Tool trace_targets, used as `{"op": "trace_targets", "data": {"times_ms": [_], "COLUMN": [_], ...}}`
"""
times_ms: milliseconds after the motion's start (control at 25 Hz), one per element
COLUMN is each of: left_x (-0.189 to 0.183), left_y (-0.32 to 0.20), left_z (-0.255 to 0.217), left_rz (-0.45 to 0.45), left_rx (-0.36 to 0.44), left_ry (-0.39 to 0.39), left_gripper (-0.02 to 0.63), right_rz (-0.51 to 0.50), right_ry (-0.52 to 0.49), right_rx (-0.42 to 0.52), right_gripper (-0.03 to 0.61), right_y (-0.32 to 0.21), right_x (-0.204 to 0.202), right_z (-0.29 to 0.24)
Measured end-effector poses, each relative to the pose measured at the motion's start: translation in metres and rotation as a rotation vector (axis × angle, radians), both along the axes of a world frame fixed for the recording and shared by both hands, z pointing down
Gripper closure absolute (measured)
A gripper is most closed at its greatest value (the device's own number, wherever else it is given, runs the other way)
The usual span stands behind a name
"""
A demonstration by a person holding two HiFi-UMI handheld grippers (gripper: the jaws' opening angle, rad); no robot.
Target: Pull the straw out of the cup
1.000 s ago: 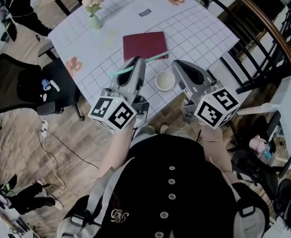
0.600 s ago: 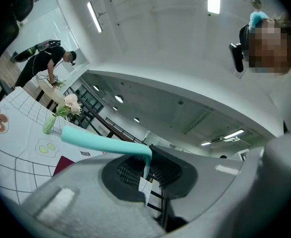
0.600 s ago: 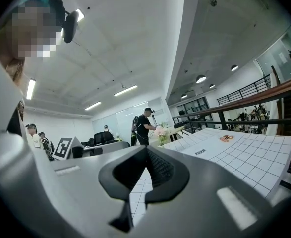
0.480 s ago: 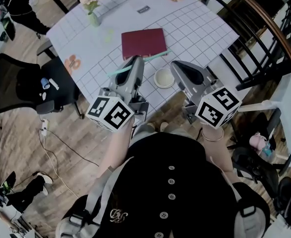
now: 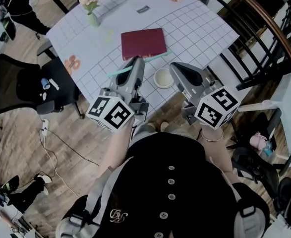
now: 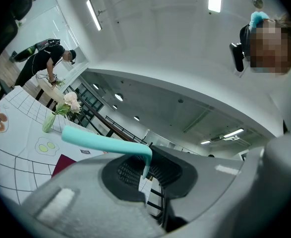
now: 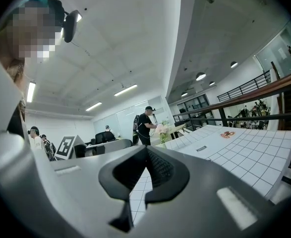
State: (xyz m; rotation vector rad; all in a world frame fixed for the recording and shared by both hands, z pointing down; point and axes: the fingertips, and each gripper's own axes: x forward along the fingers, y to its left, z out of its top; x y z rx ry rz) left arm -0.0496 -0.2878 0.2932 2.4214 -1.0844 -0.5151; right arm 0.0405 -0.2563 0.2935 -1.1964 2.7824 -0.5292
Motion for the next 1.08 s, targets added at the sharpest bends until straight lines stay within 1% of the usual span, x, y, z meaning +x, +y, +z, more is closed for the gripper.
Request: {"op": "trace_targets", "data": {"times_ms": [320,560,880,1080], "left_x": [-0.001,0.0,0.003,0.005], "left_y": [-0.001,-0.001,0.002,0.001], "left_z": [0.004,0.01,0.015,0.015], "left_rz": [-0.008,-0.013,-0.012,-0.016], "left_rx": [-0.009,-0.032,-0.037,-0.041], "left_ry": [-0.007,-0.015,-0.033,-0.043], "left_gripper": [0.594,0.594,0.594,0.594], "right_rz": [-0.004,-0.006,-0.03,-0.034], "right_ry": [0.008,0.0,0.028,0.016], "right_rx": [-0.009,-0.025,-0.047,-0.059], "right_gripper": [0.581,0.581,0.581,0.581], "right_y": [-0.001,0.001,0.003,0.006], "right_x": [0.001,0.003,0.003,0.0], "right_z": [0.005,0.01,0.021,0.02]}}
